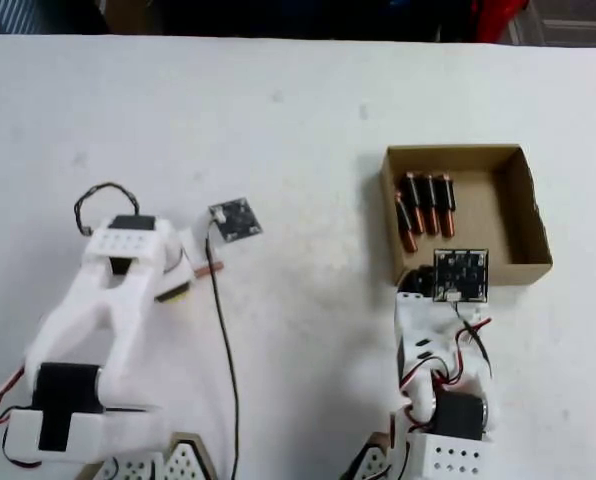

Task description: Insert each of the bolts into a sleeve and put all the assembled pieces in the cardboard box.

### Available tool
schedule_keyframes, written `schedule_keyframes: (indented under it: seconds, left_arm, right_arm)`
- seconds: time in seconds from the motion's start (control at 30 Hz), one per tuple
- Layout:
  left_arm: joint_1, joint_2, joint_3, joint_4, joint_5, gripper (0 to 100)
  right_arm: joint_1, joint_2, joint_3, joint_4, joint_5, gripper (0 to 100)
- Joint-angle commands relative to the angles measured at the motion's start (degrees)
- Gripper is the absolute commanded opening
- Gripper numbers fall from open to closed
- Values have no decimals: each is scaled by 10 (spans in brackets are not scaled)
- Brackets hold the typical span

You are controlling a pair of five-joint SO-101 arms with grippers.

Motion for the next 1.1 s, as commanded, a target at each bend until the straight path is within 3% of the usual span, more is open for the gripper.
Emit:
schedule_keyframes:
  seconds: [0.0,0.27,0.43,0.87,1.07]
  left_arm:
    - [-1,-20,23,-34,-5,23]
    - [-1,-21,47,-58,-5,30]
    - [-5,-21,45,-57,-5,116]
    - [-6,-21,44,-62,-7,113]
    - [-6,-21,41,-58,-65,59]
  right_arm:
    - [-3,-7,-3,-15,-2,35]
    - [-2,-7,-3,-15,-2,35]
    - [-2,-7,-3,-15,-2,35]
    - [-2,-7,-3,-15,-2,35]
    - [-2,-7,-3,-15,-2,35]
